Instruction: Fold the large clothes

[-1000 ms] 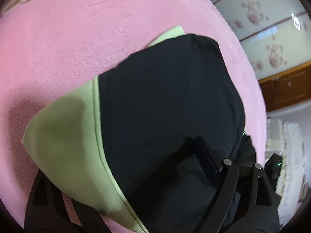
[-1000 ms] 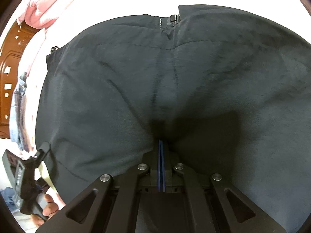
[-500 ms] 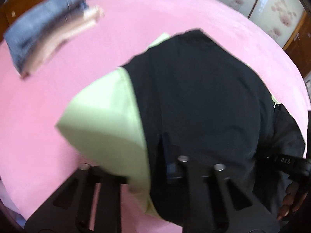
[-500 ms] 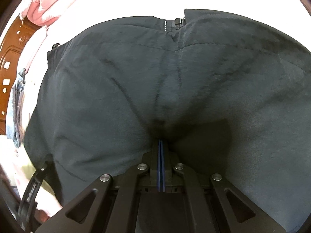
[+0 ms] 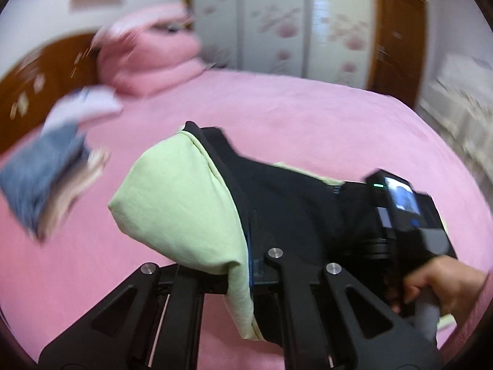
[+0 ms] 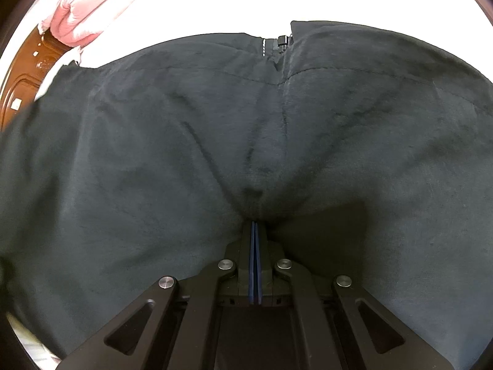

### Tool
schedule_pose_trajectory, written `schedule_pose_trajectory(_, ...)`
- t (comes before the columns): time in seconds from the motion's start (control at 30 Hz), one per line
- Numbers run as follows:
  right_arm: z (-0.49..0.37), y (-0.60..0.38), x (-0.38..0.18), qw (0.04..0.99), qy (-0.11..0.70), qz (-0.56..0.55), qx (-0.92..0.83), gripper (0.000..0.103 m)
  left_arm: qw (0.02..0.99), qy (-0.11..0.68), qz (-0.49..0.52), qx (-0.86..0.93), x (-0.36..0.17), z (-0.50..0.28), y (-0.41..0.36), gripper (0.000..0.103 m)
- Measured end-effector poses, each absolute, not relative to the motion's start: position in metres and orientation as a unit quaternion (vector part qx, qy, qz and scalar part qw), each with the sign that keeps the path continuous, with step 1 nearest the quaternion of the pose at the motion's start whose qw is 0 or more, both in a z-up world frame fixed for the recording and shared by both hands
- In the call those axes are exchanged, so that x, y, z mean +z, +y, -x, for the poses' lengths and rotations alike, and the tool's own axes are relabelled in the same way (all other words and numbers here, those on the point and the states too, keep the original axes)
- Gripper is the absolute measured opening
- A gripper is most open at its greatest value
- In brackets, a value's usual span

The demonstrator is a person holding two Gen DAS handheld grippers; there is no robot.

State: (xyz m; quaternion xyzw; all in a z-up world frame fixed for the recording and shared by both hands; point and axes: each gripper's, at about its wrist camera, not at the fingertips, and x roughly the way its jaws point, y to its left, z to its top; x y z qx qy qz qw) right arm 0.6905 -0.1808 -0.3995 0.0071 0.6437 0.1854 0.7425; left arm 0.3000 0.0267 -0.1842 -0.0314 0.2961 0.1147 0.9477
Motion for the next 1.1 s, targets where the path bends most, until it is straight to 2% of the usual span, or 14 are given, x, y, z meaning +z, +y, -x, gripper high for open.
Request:
schedule_pose_trajectory(0.23,-0.68,-0.205,-0.401,0.748,0.625,-0.06,0.216,0.0,0.968,0.238,-0.08,-0.013,-0.152,-0.284,-0.062,0.003)
schedule_pose_trajectory(0.53,-0.644,-0.276,-0.422,0.74,0.541,-0.244,0.317,0.0,0.923,0.273,-0.196,-0.186,-0.177,-0.269,-0.184,0.003)
schedule_pose_trajectory(0.77,-0.627,-0.301,-0.428,0.732,0.5,-0.291,0.361,0.0,0.903,0.291,-0.223,-0.223,-0.185,-0.267,-0.208,0.003)
schedule_pose_trajectory(0.93,-0.618,-0.305,-0.423,0.735,0.514,-0.287,0.337,0.0,0.903,0.267,-0.258,-0.215,-0.176,-0.258,-0.212,0.003)
schedule_pose_trajectory(1.1,-0.633,-0.321,-0.402,0.689,0.596,-0.253,0.326,0.0,0.912,0.246,-0.244,-0.221,-0.15,-0.25,-0.197,0.003)
